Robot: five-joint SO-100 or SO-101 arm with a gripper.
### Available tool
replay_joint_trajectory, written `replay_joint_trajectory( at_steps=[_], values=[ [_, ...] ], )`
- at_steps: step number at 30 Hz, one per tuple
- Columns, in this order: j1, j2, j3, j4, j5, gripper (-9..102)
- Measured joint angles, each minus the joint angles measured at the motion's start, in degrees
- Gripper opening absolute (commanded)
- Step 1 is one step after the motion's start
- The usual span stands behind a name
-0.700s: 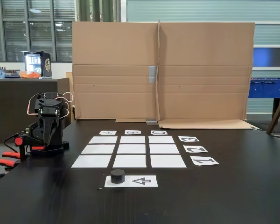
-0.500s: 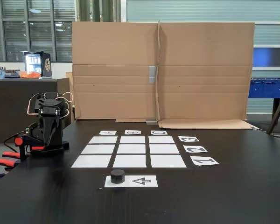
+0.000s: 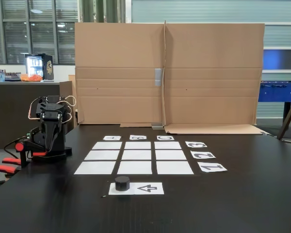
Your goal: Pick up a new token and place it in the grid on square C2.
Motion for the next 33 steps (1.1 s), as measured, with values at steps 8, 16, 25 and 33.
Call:
replay_joint_trajectory(
  at_steps=[8, 16, 25, 33],
  values=[
    [0.00, 0.00, 0.00, 0.00, 0.00, -1],
    [0.00, 0.00, 0.00, 0.00, 0.00, -1],
    [0.00, 0.00, 0.00, 0.00, 0.00, 0],
    [-4.57, 0.00, 0.00, 0.00, -0.09, 9]
  ],
)
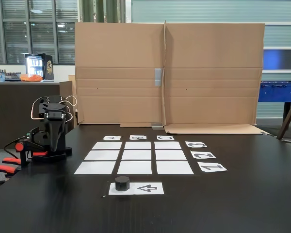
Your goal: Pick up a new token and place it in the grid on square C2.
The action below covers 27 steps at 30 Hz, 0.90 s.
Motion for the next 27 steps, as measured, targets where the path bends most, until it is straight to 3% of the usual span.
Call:
replay_joint_trajectory(
  at_steps=[3, 14, 27],
  values=[
    [-0.79, -2.72, -0.09, 0.00, 0.00, 17],
    [-4.22, -23.29, -16.52, 0.97, 0.00, 23],
    [-6.15, -50.98, -53.79, 20.39, 0.00, 27]
  ],
)
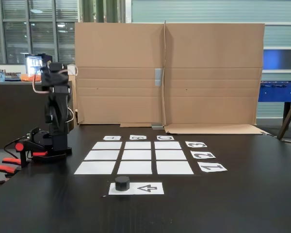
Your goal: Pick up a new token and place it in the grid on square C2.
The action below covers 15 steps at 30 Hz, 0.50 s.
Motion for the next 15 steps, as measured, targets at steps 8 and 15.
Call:
replay_joint_trajectory(
  at_steps=[8, 15],
  values=[
    [0.00, -14.06, -15.73, 4.48, 0.00, 37],
    [-0.26, -23.91, -23.73, 6.33, 0.00, 41]
  ],
)
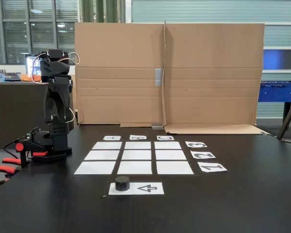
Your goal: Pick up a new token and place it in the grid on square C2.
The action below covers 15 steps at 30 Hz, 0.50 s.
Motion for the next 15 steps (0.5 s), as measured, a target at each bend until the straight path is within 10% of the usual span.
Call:
replay_joint_trajectory(
  at_steps=[15],
  values=[
    [-2.20, -17.93, -12.13, 1.14, 1.32, 44]
  ],
)
